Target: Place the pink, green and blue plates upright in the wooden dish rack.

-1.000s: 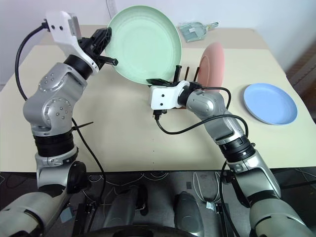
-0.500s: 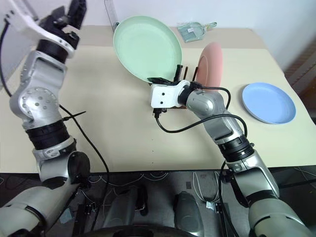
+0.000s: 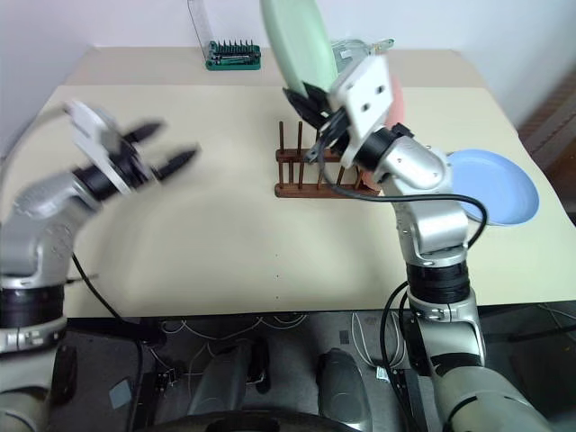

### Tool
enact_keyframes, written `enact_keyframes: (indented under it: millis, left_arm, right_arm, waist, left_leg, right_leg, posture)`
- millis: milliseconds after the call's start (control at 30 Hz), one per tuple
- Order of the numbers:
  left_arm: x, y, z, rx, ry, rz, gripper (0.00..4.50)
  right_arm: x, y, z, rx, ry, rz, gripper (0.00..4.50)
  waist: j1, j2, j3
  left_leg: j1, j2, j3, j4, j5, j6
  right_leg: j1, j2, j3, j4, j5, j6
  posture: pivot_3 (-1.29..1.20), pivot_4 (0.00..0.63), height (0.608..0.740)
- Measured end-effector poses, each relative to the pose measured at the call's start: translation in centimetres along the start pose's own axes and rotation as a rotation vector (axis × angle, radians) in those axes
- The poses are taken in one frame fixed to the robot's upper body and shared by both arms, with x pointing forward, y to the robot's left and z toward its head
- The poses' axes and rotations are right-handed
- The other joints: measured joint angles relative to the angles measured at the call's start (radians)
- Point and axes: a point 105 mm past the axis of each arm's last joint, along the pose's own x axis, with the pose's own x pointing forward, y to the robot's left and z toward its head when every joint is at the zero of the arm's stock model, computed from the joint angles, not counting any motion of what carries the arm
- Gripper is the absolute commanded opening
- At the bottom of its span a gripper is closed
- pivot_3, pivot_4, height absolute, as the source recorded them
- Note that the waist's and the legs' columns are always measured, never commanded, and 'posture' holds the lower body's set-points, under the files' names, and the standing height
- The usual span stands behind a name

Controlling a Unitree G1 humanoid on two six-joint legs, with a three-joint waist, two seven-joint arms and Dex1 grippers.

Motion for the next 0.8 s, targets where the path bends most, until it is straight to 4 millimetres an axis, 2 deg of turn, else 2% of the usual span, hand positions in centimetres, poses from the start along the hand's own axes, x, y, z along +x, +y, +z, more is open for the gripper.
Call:
enact_keyframes:
  millis: [67, 167, 367, 533, 800]
  left_arm:
    - [0.3, -1.8, -0.7, 0.008, 0.024, -0.089, 4.48]
    - [0.3, -3.3, -0.4, 0.038, 0.024, -0.170, 4.48]
    - [0.4, -4.4, -1.5, 0.010, 0.050, -0.223, 4.48]
    - [0.5, -4.7, -1.5, -0.002, 0.041, -0.242, 4.48]
    - [0.6, -4.7, -1.5, -0.009, 0.035, -0.244, 4.48]
  right_arm:
    - [-0.2, -0.1, -0.3, 0.112, 0.001, -0.015, 0.00]
    - [-0.8, -0.6, -0.7, 0.241, 0.006, -0.045, 0.00]
    - [-1.7, -1.2, -0.8, 0.402, -0.019, -0.084, 0.00]
    - [-2.2, -2.4, -1.3, 0.452, -0.013, -0.146, 0.00]
    - [-2.4, -3.1, -2.5, 0.514, 0.015, -0.195, 0.00]
  waist:
    - [0.000, 0.000, 0.000]
    - [0.002, 0.000, 0.000]
    - [0.001, 0.001, 0.001]
    - [0.001, 0.001, 0.001]
    - [0.001, 0.001, 0.001]
  left_leg:
    - [-0.001, 0.000, 0.000, 0.000, 0.000, 0.000]
    - [0.000, 0.000, 0.000, 0.000, 0.000, 0.000]
    - [0.000, 0.000, 0.000, -0.001, 0.000, 0.000]
    - [0.000, 0.000, 0.000, -0.001, 0.000, 0.000]
    - [-0.001, 0.000, 0.000, -0.001, 0.000, 0.000]
  right_leg:
    - [-0.001, 0.000, 0.000, 0.000, 0.001, -0.001]
    - [-0.001, -0.001, 0.000, 0.000, 0.001, -0.001]
    - [-0.001, 0.000, 0.000, 0.000, 0.001, -0.001]
    - [-0.001, 0.000, 0.000, 0.000, 0.001, -0.001]
    - [-0.001, -0.001, 0.000, 0.000, 0.001, -0.001]
  posture:
    - [0.00, 0.150, 0.736]
    - [0.00, 0.150, 0.736]
    - [0.00, 0.150, 0.736]
    - [0.00, 0.150, 0.736]
    - [0.00, 0.150, 0.736]
